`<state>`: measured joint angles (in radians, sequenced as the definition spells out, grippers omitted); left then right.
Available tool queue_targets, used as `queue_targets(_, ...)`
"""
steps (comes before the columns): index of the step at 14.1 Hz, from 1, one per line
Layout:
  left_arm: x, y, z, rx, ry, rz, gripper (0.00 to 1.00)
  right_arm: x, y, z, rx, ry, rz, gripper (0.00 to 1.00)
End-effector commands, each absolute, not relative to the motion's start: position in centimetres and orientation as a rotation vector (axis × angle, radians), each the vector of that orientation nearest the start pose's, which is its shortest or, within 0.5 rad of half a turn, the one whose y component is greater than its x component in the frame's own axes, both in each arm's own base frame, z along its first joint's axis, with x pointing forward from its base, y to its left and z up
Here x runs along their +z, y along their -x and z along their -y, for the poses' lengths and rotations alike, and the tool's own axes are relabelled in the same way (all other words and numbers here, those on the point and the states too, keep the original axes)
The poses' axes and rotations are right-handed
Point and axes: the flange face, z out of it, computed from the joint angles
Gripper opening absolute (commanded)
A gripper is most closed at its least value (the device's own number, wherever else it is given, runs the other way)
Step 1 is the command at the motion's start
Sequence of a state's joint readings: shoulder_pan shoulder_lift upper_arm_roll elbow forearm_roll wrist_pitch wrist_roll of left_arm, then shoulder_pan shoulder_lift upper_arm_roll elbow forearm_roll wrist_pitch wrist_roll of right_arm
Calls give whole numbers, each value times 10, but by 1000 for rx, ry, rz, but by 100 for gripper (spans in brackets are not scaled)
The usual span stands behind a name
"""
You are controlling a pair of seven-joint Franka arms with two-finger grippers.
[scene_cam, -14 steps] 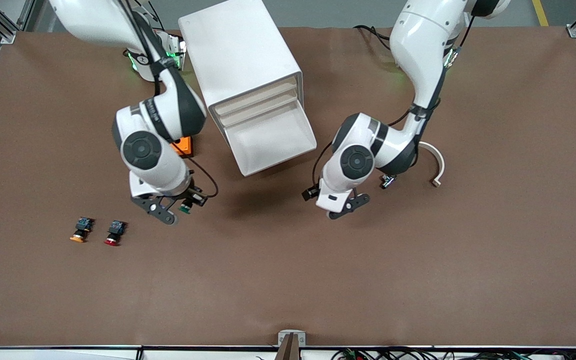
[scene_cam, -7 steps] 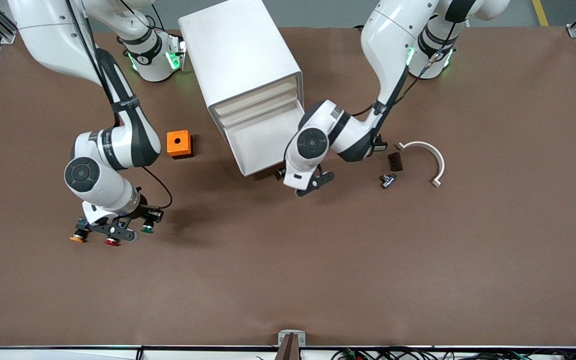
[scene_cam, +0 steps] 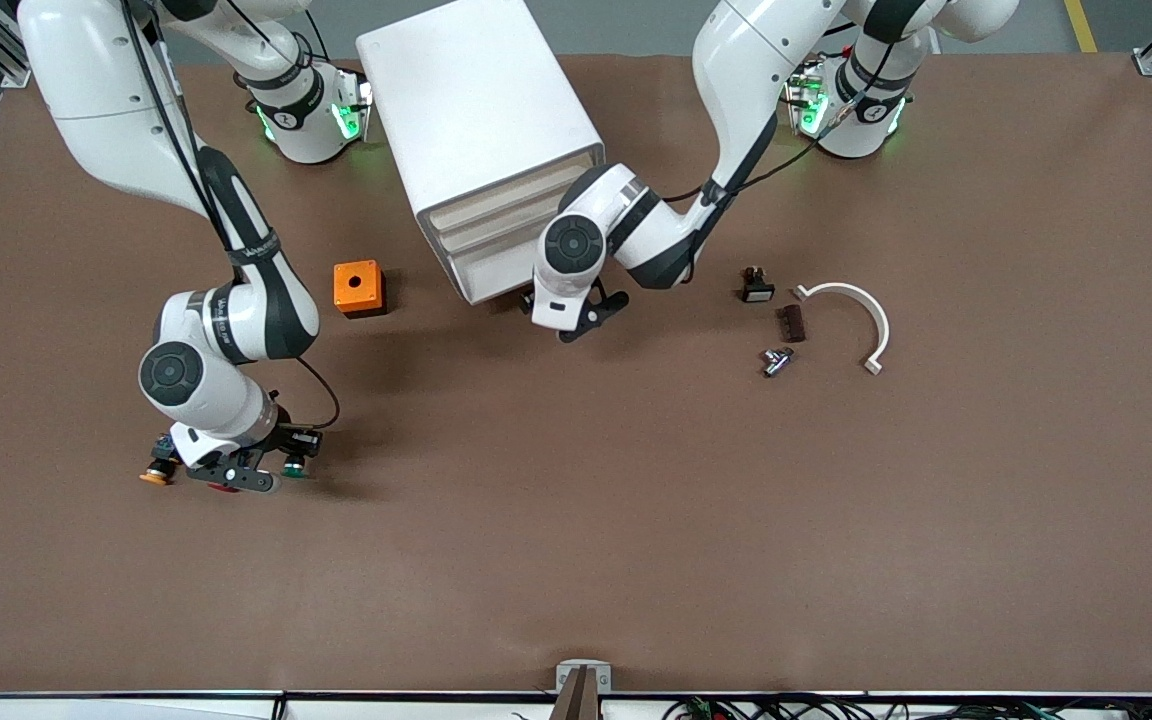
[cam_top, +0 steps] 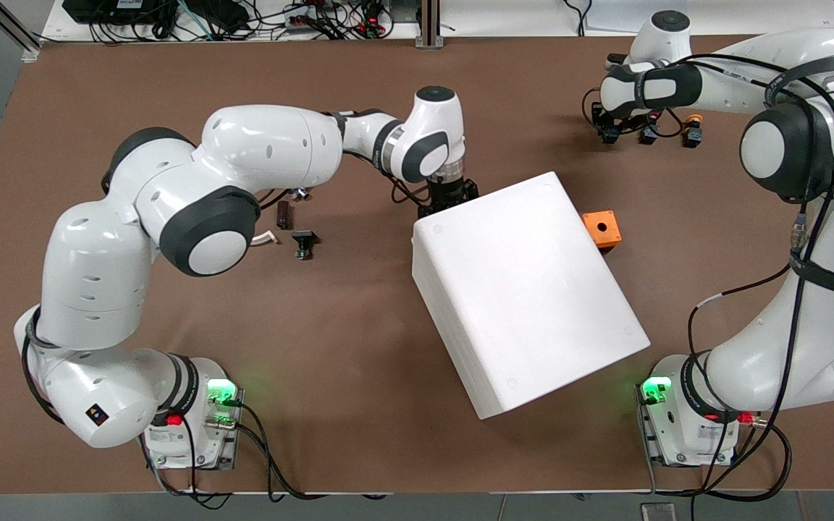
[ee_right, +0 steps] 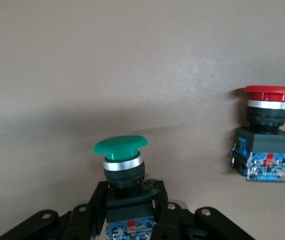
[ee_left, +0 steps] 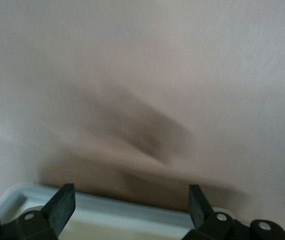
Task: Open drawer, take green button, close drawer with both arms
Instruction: 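Place the green button beside the red button while the left gripper pushes drawer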
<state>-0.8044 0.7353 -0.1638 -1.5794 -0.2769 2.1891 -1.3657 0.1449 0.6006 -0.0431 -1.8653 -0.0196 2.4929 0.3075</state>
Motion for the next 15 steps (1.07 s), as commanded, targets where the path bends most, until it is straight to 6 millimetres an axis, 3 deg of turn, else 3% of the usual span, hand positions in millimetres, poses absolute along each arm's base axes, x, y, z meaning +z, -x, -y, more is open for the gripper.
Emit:
queue_targets(1, 211, -369, 577, 587, 2931, 991, 100, 187, -642, -53, -58, 3155, -285, 0)
queue_targets(3, 213, -359, 583, 603, 2913, 1017, 100, 182, -642, -52, -48, 3156, -287, 0)
queue_targets(4, 212, -357, 585, 608, 2904, 1031, 100, 183, -643, -49, -50, 3152, -305, 18)
queue_targets(5, 212, -356, 585, 610, 2893, 1044, 100, 182, -643, -47, -46, 3145, -323, 89)
queue_targets(6, 213, -355, 585, 610, 2889, 1049, 100, 182, -643, -47, -44, 3144, -338, 100)
queue_targets(8, 216, -369, 576, 588, 2885, 1062, 100, 183, -643, -48, -34, 3146, -336, 100)
queue_targets(10, 235, -419, 546, 510, 2894, 1147, 100, 196, -644, -49, -25, 3148, -328, 100)
queue_targets(12, 267, -468, 510, 368, 2929, 1189, 100, 232, -650, -49, 40, 3157, -323, 100)
queue_targets(15, 321, -537, 439, 171, 2898, 1251, 100, 291, -649, -40, 105, 3159, -345, 100)
